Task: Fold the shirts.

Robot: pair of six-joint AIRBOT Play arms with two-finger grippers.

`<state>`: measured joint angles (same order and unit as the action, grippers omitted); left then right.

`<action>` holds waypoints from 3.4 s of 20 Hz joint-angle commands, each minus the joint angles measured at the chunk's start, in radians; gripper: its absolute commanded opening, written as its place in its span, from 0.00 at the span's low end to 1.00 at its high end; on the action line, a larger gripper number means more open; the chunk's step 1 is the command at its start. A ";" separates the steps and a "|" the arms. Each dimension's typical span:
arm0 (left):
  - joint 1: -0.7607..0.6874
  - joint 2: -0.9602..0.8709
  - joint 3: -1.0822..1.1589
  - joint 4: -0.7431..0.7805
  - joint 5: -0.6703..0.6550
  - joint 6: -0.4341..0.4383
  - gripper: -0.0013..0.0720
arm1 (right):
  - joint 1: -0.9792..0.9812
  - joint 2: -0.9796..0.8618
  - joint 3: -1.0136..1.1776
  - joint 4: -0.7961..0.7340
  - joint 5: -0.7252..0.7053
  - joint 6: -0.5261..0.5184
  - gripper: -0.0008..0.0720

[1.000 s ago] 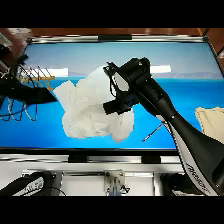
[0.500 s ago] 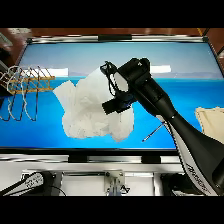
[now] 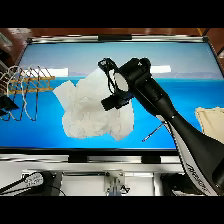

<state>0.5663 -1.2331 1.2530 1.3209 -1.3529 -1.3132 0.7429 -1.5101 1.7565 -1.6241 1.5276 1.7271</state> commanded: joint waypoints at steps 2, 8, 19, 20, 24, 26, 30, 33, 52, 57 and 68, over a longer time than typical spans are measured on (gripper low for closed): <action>-0.034 -0.058 -0.046 0.071 0.071 0.002 0.85 | 0.001 -0.001 0.000 -0.001 -0.013 -0.076 0.08; -0.035 -0.112 -0.046 0.089 0.115 0.000 0.83 | 0.001 -0.001 0.000 0.011 0.029 -0.091 0.08; -0.078 -0.295 -0.046 0.075 0.138 0.049 0.82 | 0.001 -0.001 0.000 0.001 0.035 -0.090 0.08; -0.080 -0.307 -0.046 0.074 0.140 0.049 0.82 | 0.001 -0.001 0.000 0.001 0.035 -0.090 0.08; -0.081 -0.344 -0.046 0.074 0.143 0.060 0.82 | 0.001 -0.001 0.000 0.001 0.035 -0.090 0.08; -0.080 -0.348 -0.046 0.074 0.153 0.065 0.81 | 0.001 -0.001 0.000 -0.002 0.034 -0.090 0.08; -0.080 -0.348 -0.046 0.051 0.175 0.100 0.61 | 0.001 -0.001 0.000 -0.006 0.032 -0.090 0.08; -0.081 -0.348 -0.046 0.039 0.190 0.102 0.52 | 0.000 -0.001 0.000 -0.009 0.032 -0.090 0.08; -0.081 -0.361 -0.005 0.040 0.154 0.124 0.09 | 0.000 -0.001 0.000 -0.102 0.035 -0.091 0.08; -0.080 -0.302 0.041 0.040 0.121 0.111 0.08 | 0.000 -0.001 0.000 -0.134 0.036 -0.090 0.08; -0.142 -0.166 0.338 0.038 -0.042 0.002 0.08 | -0.042 0.020 0.030 -0.338 0.148 -0.056 0.08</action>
<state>0.4572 -1.4311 1.4860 1.3617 -1.3312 -1.2575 0.7277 -1.4971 1.7668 -1.8977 1.6318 1.6611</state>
